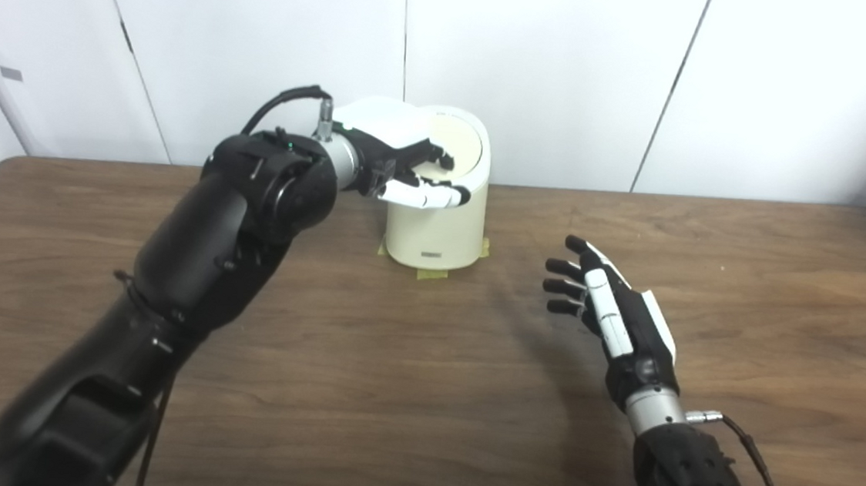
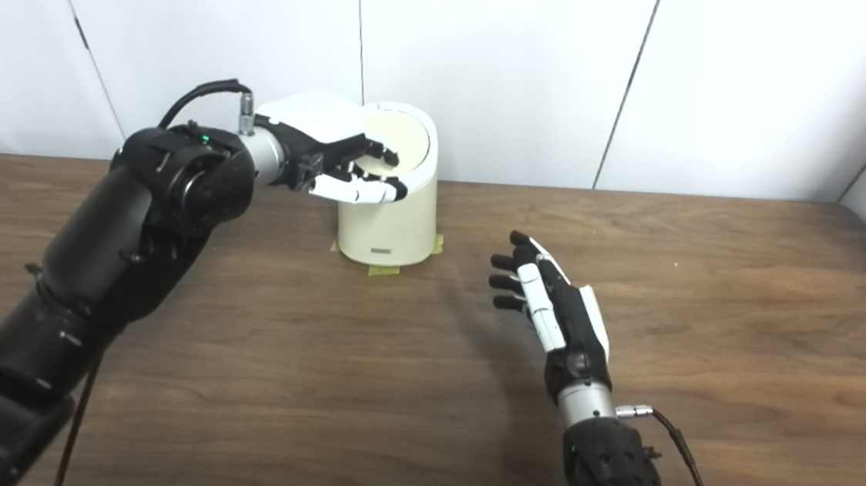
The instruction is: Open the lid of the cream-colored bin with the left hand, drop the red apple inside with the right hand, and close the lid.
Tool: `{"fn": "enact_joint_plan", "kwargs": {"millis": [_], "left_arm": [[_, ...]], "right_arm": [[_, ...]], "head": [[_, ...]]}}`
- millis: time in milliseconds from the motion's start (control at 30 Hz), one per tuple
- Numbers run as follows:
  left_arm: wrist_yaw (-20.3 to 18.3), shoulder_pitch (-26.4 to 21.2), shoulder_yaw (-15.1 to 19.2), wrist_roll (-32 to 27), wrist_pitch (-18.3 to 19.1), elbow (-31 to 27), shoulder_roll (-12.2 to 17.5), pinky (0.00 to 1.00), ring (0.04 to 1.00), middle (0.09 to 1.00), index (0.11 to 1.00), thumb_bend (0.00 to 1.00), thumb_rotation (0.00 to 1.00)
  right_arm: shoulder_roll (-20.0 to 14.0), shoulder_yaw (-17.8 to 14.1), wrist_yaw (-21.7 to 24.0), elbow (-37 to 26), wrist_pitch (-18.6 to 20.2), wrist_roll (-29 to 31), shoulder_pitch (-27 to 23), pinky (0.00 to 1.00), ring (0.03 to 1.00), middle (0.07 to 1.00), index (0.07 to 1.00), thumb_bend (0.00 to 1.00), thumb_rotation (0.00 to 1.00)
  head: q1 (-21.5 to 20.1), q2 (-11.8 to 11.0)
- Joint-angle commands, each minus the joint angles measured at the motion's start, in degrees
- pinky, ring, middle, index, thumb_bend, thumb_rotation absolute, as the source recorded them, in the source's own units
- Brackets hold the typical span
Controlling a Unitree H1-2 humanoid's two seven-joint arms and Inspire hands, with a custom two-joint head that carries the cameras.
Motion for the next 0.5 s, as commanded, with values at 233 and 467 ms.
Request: {"fn": "enact_joint_plan", "kwargs": {"millis": [233,467], "left_arm": [[6.7,-2.7,8.2,-0.5,4.3,-8.7,-0.1,0.86,0.945,0.932,0.929,0.47,1.00],[12.9,5.3,14.8,-2.6,7.3,-15.1,0.0,0.82,0.904,0.913,0.916,0.45,1.00]], "right_arm": [[-0.4,0.1,0.5,-2.7,-0.1,0.6,-2.0,0.68,0.735,0.776,0.873,0.46,0.90],[-1.0,0.0,0.9,-2.8,-0.1,1.0,-2.0,0.67,0.736,0.781,0.875,0.46,0.91]], "head": [[-0.2,0.3],[-0.1,0.4]]}}
